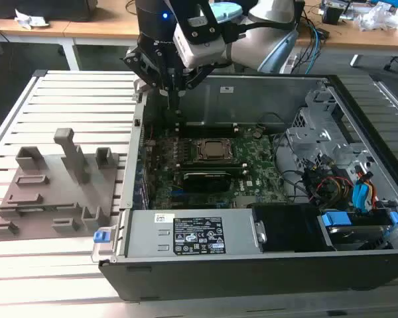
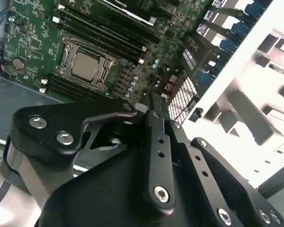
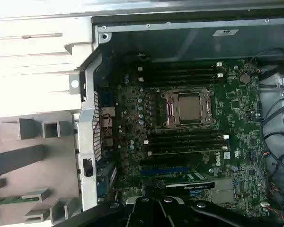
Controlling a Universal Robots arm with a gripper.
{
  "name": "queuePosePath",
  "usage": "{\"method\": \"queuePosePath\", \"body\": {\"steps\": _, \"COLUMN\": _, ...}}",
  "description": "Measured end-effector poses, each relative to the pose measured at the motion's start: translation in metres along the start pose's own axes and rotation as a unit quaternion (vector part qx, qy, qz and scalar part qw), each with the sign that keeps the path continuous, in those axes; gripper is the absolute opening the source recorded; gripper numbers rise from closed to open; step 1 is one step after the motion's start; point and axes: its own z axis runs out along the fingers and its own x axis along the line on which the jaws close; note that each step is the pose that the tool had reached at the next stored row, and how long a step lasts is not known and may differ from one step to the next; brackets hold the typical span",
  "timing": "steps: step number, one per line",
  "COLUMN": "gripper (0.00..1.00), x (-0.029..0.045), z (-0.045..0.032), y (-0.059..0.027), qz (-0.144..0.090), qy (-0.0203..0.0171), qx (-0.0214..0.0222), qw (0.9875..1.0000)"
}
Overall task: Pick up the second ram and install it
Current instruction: 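Reach for the second ram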
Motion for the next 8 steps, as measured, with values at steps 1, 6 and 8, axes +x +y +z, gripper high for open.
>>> {"method": "queuePosePath", "body": {"steps": 1, "gripper": 0.1, "x": 0.0044, "z": -0.0001, "y": -0.0003, "qz": 0.0, "qy": 0.0, "qx": 0.0, "qw": 1.0}}
{"method": "queuePosePath", "body": {"steps": 6, "gripper": 0.1, "x": 0.0308, "z": -0.0005, "y": -0.0023, "qz": 0.0, "qy": 0.0, "qx": 0.0, "qw": 1.0}}
{"method": "queuePosePath", "body": {"steps": 8, "gripper": 0.1, "x": 0.0387, "z": -0.0006, "y": -0.0029, "qz": 0.0, "qy": -0.0001, "qx": 0.0, "qw": 1.0}}
